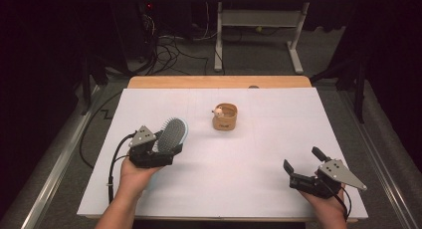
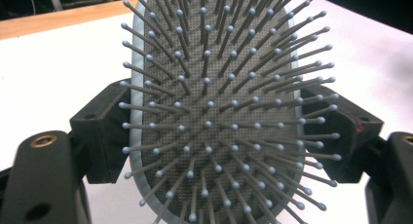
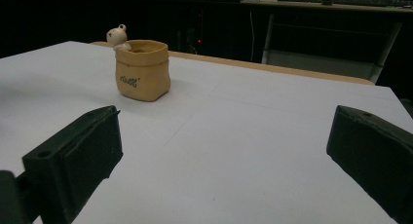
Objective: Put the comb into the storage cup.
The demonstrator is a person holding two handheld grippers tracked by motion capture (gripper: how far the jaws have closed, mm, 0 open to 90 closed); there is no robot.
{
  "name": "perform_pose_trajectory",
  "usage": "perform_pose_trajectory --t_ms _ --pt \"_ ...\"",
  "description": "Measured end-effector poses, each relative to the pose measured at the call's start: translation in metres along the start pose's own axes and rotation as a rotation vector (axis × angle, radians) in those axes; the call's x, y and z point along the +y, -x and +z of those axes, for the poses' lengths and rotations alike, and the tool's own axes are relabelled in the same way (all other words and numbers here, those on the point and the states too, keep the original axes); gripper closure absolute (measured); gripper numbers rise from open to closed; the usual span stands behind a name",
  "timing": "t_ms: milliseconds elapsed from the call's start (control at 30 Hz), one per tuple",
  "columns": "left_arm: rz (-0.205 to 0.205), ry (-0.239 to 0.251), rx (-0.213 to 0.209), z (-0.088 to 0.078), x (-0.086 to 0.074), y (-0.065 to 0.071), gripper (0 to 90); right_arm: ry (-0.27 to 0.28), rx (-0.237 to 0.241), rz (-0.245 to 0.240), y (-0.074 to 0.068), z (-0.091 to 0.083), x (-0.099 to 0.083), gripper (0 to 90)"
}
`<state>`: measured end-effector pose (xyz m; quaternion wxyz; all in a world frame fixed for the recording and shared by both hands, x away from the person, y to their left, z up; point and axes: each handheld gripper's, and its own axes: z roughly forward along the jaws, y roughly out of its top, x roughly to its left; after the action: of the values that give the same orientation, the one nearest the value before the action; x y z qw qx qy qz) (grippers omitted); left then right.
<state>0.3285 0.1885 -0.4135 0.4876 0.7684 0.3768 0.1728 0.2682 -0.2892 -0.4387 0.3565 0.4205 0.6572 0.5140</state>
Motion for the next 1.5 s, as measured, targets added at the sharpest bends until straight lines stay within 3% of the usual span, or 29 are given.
perform_pose_trajectory --t_ms 133,833,1033,1500 --pt "0.013 0.039 0.004 -0.002 0.000 0.004 20.3 -0.002 0.001 0.001 -0.001 0.000 0.000 0.2" --pt "0.059 0.119 -0.011 -0.001 0.001 0.016 20.3 -0.003 0.006 -0.003 -0.002 0.001 0.000 0.2" --pt "0.075 0.171 -0.008 -0.003 0.006 0.020 20.3 -0.004 0.007 -0.005 -0.002 0.001 0.000 0.2" --pt "0.102 0.179 -0.034 0.005 0.017 0.028 20.3 -0.007 0.010 -0.013 -0.004 0.002 -0.001 0.2"
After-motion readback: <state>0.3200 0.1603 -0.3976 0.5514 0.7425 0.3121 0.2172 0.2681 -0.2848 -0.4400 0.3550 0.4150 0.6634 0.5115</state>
